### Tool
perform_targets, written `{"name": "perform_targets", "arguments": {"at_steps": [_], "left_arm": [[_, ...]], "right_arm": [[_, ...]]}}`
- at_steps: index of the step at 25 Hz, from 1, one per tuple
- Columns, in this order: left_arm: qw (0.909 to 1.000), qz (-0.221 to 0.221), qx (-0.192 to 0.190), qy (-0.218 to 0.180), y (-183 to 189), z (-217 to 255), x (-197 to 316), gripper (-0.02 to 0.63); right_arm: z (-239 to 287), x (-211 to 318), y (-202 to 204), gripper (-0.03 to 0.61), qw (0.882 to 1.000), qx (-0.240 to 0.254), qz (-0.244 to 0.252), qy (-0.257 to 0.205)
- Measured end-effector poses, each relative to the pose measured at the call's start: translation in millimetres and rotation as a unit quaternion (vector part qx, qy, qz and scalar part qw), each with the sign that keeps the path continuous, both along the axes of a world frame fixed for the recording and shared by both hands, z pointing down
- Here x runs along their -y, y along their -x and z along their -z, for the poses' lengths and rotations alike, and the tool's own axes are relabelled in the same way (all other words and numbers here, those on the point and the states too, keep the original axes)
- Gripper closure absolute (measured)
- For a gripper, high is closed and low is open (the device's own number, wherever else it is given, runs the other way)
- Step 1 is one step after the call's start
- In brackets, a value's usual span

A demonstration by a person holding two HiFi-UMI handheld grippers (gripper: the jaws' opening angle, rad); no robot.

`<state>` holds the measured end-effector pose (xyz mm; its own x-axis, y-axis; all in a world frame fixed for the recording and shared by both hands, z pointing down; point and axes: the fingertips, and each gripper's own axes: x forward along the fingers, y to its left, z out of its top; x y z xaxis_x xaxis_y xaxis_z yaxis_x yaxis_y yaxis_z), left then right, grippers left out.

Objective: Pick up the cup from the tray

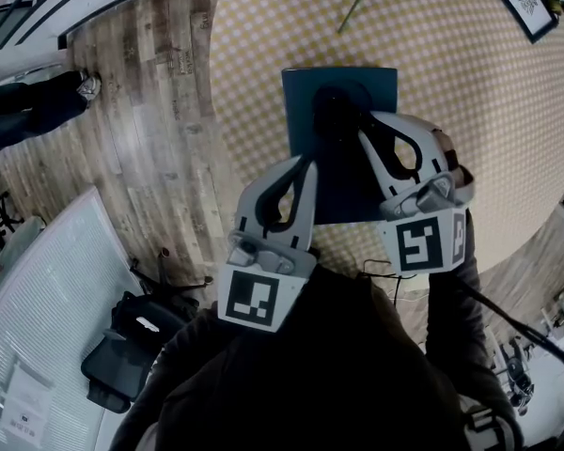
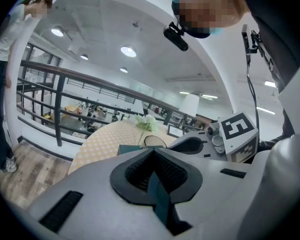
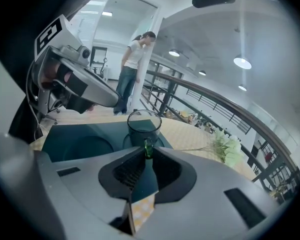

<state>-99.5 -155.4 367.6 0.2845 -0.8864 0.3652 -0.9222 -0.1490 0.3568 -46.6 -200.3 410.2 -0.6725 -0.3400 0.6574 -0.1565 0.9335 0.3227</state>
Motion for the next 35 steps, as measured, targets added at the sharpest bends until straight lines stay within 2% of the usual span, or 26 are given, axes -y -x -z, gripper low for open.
{"name": "perform_targets", "arguments": {"at_steps": [13, 18, 24, 29, 35], "left_arm": [[0.9996, -0.003, 0.015, -0.026, 4, 20, -26, 0.609], [0.9994, -0.011, 0.012, -0.030, -1, 23, -34, 0.609], [0.9994, -0.017, 0.009, -0.029, 0, 24, -36, 0.609], [0.9995, -0.017, 0.003, -0.028, -1, 22, -36, 0.609], [0.9996, -0.016, 0.003, -0.024, -3, 17, -34, 0.609]], "right_arm": [[11, -14, -8, 0.545, 0.997, 0.034, -0.060, 0.030], [7, -25, -17, 0.545, 0.996, 0.022, -0.073, 0.037], [7, -25, -20, 0.544, 0.995, 0.013, -0.092, 0.021], [8, -22, -21, 0.534, 0.996, 0.001, -0.089, 0.002], [10, -20, -18, 0.531, 0.997, 0.018, -0.079, 0.006]]}}
